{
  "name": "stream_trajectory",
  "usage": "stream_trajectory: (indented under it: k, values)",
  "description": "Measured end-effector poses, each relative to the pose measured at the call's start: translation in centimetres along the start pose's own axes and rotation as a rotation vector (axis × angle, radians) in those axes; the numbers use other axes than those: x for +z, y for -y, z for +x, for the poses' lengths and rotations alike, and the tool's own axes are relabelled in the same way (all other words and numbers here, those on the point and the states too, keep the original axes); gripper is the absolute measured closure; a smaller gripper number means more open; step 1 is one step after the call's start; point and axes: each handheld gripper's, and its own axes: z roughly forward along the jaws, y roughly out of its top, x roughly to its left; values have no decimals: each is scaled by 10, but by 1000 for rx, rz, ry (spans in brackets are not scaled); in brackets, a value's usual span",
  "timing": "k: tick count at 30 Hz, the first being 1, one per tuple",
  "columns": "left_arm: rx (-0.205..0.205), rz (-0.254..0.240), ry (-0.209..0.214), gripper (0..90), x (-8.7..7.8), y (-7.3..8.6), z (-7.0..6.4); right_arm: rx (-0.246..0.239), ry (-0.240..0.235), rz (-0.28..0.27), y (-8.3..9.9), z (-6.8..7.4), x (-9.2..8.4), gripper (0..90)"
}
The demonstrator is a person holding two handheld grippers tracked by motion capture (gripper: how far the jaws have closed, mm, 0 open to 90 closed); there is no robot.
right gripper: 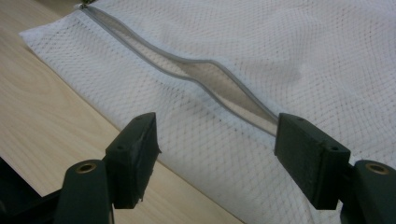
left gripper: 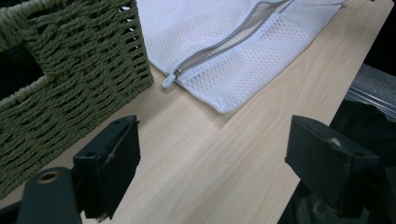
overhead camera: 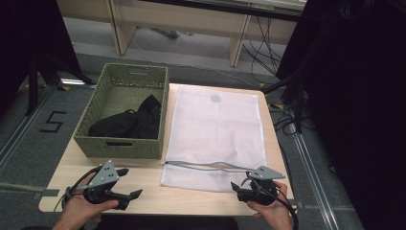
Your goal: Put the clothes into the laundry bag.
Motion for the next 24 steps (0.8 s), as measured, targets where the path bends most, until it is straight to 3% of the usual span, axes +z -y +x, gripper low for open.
stream_trajectory:
  k: [8,9,11,17,19,20,21,22,24]
  values:
    - [11,-3,-2,171,1,0,0,-8,6,22,0,0,1,304]
    - [-10,-3,-2,172,1,0,-2,-22,10,23,1,-1,2,302]
    - [6,6,-1,172,1,0,-1,-30,15,24,1,-3,2,301]
    - [7,10,1,170,1,0,-1,-7,35,7,1,-2,3,286]
    - [15,12,-2,168,1,-1,0,-19,21,29,1,-4,4,266]
    - [19,15,-4,169,1,-1,0,-49,23,42,1,-6,4,257]
    - [22,19,-5,168,1,-1,0,-40,30,36,1,-5,5,249]
    - [-1,23,-9,168,1,0,-1,-67,39,20,0,-7,7,243]
    - [18,26,-6,169,2,0,1,-97,56,36,-2,-11,9,242]
